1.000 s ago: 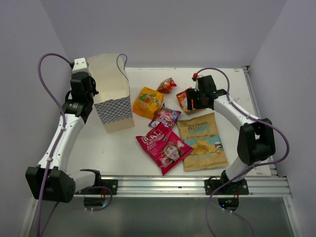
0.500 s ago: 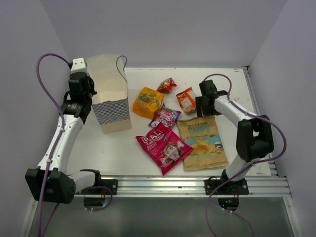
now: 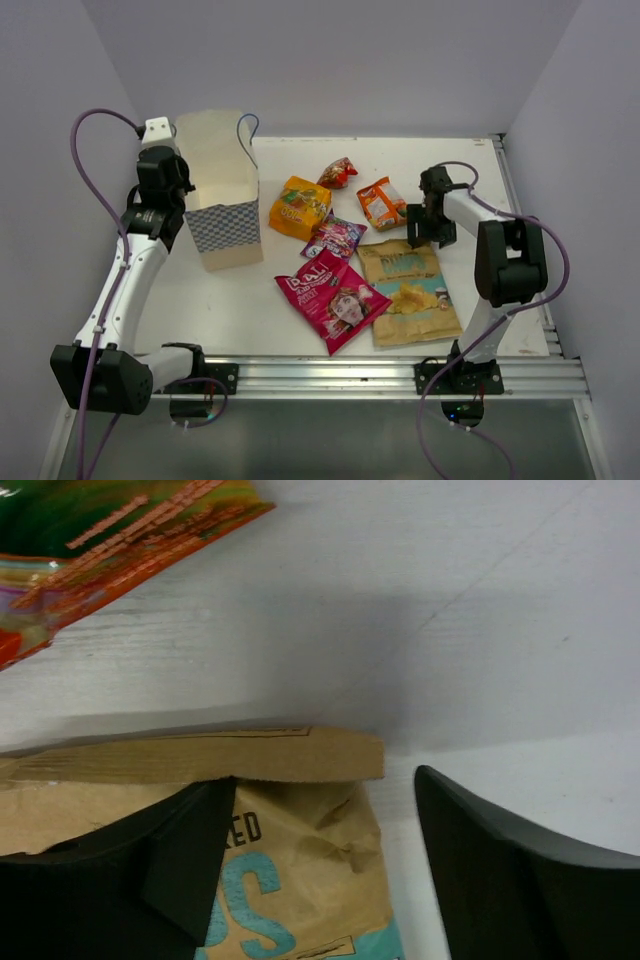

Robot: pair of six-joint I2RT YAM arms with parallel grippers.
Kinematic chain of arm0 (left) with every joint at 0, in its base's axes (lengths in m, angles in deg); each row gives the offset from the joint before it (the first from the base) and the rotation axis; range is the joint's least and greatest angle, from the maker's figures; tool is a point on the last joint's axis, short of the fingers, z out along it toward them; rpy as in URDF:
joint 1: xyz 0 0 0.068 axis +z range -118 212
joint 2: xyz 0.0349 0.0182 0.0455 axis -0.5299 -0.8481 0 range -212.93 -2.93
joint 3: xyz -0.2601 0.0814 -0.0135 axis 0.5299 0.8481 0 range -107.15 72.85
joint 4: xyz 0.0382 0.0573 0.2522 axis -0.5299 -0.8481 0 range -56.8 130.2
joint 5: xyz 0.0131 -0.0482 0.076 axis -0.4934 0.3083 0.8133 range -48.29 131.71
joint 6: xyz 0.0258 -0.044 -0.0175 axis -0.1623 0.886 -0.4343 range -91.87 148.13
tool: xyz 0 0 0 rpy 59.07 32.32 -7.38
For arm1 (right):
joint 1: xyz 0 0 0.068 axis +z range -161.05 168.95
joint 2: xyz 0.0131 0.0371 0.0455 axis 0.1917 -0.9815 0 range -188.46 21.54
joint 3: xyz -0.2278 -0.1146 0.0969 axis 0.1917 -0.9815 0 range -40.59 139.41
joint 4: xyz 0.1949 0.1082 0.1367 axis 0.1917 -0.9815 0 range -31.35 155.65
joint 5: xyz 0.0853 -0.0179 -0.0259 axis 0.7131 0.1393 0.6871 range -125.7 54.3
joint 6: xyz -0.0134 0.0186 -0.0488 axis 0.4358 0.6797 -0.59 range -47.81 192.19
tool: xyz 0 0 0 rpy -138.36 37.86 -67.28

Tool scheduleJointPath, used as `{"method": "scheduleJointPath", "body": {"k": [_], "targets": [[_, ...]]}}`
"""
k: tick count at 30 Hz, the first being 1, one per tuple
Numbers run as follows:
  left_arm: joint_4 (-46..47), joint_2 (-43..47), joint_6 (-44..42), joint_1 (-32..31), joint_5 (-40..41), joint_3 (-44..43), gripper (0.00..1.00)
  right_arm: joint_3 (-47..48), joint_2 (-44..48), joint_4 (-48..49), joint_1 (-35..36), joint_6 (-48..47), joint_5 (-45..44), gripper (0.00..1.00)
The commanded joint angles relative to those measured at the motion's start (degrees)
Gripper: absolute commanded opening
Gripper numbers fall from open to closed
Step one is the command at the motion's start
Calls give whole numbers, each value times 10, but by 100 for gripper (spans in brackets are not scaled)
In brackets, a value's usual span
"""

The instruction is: Place the snacks into the paper bag

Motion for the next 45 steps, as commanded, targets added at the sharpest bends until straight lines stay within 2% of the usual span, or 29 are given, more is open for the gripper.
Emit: {"method": "scheduleJointPath", "body": {"k": [1, 3, 4, 5, 6, 7, 8, 12, 18, 24, 27, 36, 41, 45], "targets": [[12, 7, -10, 8, -11, -8, 0, 10, -7, -26, 3, -9, 64, 68], [14, 6, -9, 10, -11, -7, 0, 12, -7, -30, 3, -12, 67, 52], [13, 4, -9, 10, -11, -7, 0, 14, -7, -34, 3, -15, 69, 33], [14, 4, -9, 10, -13, -7, 0, 14, -7, -34, 3, -16, 72, 22], [15, 4, -9, 10, -14, -7, 0, 16, -6, -36, 3, -17, 74, 15], [16, 2, -8, 10, -16, -6, 0, 17, -5, -37, 3, -17, 74, 3], [16, 1, -9, 10, -19, -4, 0, 18, -3, -38, 3, -17, 74, 0], [20, -3, -9, 11, -21, -2, 0, 40, 25, -57, 5, -24, 74, 0], [21, -3, -8, 11, -36, -2, 0, 105, 180, -65, 21, -3, 104, 0], [22, -4, -10, 11, -47, -2, 0, 155, 289, 31, 96, 53, 116, 0], [23, -3, -11, 11, -55, 0, 0, 163, 312, 143, 116, 101, 135, 0], [18, 9, -7, 10, -106, 7, 0, 292, 242, 302, 199, 127, 136, 0], [0, 25, 5, 10, -123, 16, 0, 440, 154, 303, 273, 98, 108, 0], [-3, 51, 9, 10, -118, 29, 0, 558, 102, 292, 332, 29, 66, 0]]}}
